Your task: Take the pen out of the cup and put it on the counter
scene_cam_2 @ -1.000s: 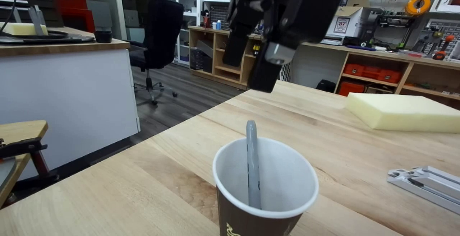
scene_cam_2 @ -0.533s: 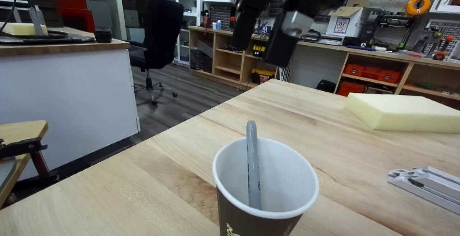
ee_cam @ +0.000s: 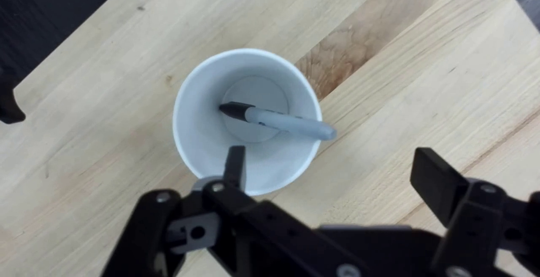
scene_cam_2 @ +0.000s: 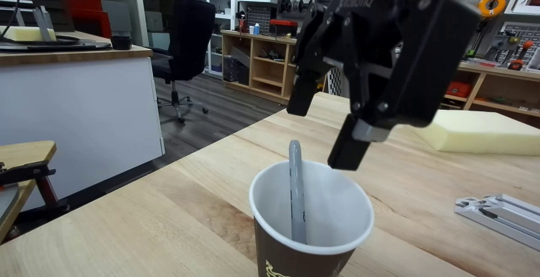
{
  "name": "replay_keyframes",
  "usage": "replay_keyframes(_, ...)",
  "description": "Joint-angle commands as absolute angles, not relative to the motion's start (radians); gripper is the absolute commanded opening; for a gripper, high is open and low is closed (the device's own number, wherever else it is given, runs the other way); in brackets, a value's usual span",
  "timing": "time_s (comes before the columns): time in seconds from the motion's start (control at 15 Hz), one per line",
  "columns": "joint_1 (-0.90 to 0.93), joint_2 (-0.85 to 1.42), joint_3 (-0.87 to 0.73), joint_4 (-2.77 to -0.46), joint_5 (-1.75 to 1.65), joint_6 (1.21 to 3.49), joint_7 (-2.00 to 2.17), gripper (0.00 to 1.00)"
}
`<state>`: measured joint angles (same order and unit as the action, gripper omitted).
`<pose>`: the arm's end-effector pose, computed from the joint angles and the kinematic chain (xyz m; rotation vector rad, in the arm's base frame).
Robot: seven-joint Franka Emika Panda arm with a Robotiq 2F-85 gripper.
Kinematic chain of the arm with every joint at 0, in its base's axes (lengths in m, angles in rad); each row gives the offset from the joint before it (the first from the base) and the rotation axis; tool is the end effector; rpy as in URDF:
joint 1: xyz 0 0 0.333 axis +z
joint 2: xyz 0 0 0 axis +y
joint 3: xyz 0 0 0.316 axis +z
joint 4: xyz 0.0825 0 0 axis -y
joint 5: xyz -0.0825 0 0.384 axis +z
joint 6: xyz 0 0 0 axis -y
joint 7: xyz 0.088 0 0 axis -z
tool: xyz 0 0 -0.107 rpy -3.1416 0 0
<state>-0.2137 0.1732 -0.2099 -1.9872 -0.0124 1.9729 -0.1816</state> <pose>0.5179 -0.2312 0.3657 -3.0960 0.3676 0.2962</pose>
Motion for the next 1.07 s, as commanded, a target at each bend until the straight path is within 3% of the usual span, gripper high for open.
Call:
replay_keyframes(0.0, -0.239, 0.201, -0.208, -2.001, 0.007, 2.058, -0.220, 0.74)
replay_keyframes(0.2, -0.247, 0.224, -0.207, -1.991, 0.006, 2.060, -0.214, 0.64)
replay_keyframes(0.67, -0.243, 0.230, -0.209, -1.970, -0.011, 1.998, -0.175, 0.17)
replay_keyframes(0.73, -0.241, 0.230, -0.209, -1.968, -0.014, 1.993, -0.170, 0.31)
replay_keyframes(0.8, -0.241, 0.230, -0.209, -1.967, -0.016, 1.989, -0.166, 0.34)
replay_keyframes(0.87, -0.239, 0.229, -0.210, -1.965, -0.021, 1.981, -0.158, 0.56)
replay_keyframes(1.0, -0.239, 0.228, -0.210, -1.963, -0.022, 1.971, -0.152, 0.65)
